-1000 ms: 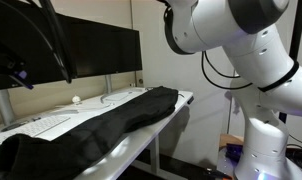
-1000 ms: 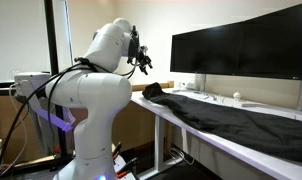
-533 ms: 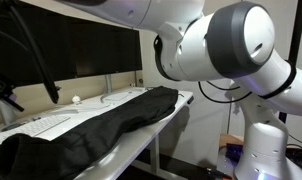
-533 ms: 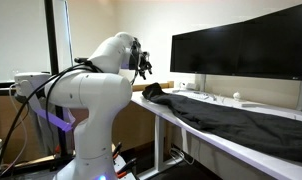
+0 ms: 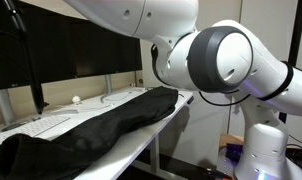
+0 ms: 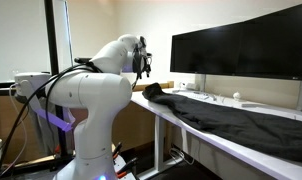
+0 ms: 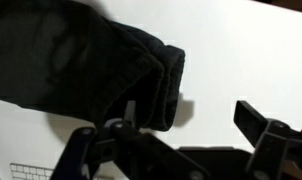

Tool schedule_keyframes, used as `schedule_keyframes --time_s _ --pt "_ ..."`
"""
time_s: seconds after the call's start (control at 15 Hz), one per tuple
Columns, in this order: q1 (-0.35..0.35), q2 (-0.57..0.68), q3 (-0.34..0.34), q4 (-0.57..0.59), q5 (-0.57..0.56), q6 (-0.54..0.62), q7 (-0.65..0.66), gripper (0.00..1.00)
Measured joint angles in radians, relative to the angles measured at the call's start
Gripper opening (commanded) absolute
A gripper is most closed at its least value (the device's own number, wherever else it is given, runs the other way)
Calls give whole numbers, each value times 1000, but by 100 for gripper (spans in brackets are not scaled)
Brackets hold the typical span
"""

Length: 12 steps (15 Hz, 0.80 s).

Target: Fold the black trousers on the table.

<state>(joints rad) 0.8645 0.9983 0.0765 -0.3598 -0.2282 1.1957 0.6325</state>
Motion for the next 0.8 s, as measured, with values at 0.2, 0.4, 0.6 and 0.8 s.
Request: schedule_keyframes --time_s 0.2,0.4,0.6,0.8 --pt "-15 18 -3 -4 77 -15 0 100" --pt "-21 38 -10 -12 109 -23 0 100" --pt "-21 58 -20 -12 110 -49 0 100" --pt "-21 75 -35 -12 110 -90 0 100"
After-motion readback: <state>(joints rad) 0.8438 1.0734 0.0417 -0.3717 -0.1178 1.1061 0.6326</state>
